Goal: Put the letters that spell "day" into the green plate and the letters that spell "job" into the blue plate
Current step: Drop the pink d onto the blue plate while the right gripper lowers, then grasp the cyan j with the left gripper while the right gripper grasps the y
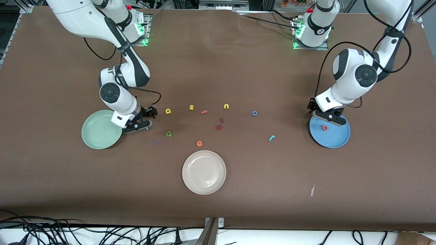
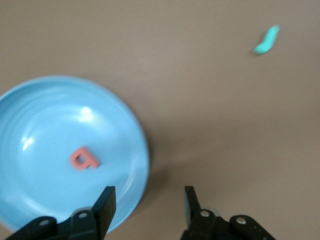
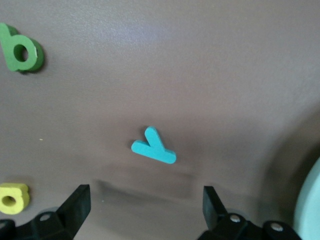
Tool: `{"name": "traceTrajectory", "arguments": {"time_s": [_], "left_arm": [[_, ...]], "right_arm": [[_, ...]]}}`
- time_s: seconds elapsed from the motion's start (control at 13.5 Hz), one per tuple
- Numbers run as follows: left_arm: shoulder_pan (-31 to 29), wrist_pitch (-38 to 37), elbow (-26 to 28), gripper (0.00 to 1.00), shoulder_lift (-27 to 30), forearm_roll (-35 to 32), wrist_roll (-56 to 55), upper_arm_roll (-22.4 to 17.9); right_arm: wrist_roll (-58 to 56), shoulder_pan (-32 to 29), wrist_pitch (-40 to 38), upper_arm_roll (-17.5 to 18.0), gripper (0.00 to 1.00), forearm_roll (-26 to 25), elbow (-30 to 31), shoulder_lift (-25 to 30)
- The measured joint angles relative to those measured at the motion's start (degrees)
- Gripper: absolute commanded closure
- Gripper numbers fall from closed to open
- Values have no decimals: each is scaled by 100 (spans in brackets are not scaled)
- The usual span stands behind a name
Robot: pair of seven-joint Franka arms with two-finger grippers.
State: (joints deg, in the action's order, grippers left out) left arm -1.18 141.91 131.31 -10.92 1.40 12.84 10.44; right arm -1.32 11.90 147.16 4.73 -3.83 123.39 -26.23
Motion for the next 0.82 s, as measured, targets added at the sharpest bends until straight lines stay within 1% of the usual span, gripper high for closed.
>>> {"name": "traceTrajectory", "arguments": {"time_s": [0.07, 0.22, 0.37, 0.52, 0.59, 0.82], "left_arm": [[184, 20, -161, 37, -125, 119, -136, 24], [513, 192, -506, 37, -473, 371, -352, 39], [767, 284, -972, 37, -913, 598, -451, 37], [1055, 328, -1453, 37, -1385, 639, -760, 30], [1195, 397, -1623, 38, -1584, 639, -882, 16], [1484, 566, -1829, 37, -1926, 639, -949, -185]], "right_arm": [[-111, -5, 5, -1, 5, -83, -14, 0], [-240, -8, 23, -1, 12, -190, -45, -3], [-303, -5, 45, 0, 15, -360, -66, -19], [-348, -5, 111, 0, 23, -619, -78, -65], [-353, -4, 194, 0, 24, -720, -87, -119], [-415, 13, 326, 5, 32, -831, -128, -237]]}}
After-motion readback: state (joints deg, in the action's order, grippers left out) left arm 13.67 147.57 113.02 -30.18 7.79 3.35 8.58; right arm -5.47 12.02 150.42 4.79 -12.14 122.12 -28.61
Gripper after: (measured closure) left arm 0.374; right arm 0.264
